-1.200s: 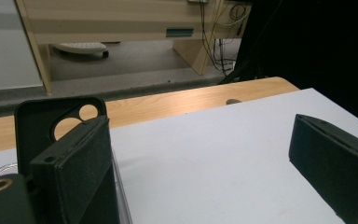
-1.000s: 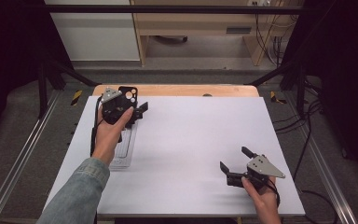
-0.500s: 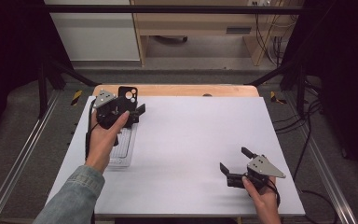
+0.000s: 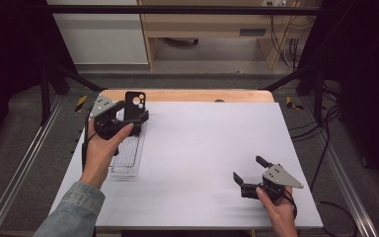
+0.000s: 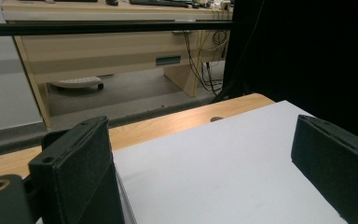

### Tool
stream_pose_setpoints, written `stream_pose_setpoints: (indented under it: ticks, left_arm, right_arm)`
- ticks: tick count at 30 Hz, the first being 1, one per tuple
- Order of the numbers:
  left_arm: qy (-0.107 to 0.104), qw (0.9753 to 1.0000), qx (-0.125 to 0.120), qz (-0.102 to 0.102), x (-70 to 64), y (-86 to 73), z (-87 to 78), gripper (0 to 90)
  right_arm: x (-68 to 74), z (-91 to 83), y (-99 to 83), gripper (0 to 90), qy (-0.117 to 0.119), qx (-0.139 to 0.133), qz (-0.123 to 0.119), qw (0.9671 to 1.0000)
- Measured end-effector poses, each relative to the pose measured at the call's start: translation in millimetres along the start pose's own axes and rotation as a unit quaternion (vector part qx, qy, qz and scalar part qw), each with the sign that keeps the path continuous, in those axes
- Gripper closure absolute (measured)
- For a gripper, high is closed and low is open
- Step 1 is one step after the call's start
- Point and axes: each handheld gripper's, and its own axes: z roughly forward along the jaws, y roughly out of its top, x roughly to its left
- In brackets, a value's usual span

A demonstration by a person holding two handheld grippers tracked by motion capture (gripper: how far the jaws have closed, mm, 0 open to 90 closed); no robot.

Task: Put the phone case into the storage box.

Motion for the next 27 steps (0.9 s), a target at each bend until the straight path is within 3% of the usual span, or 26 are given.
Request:
stream_pose_setpoints:
  ticks: [6, 18, 27]
  left_arm:
    - [0.000, 0.9998, 0.006, 0.017, -1.3, -4.8, -10.0, 4.2]
    - [-0.005, 0.9999, -0.013, 0.009, -1.4, -10.2, -27.8, 4.1]
    - [-0.019, 0.9995, -0.021, 0.011, -10.9, -19.4, -35.2, 3.8]
  right_arm:
    - [-0.3, -0.1, -0.2, 2.4, -0.001, 0.001, 0.001, 1.0000]
    - [-1.0, -0.1, -0.6, 2.4, -0.002, 0.002, 0.000, 1.0000]
    - [-1.6, -0.2, -0.6, 2.3, -0.001, 0.001, 0.002, 1.0000]
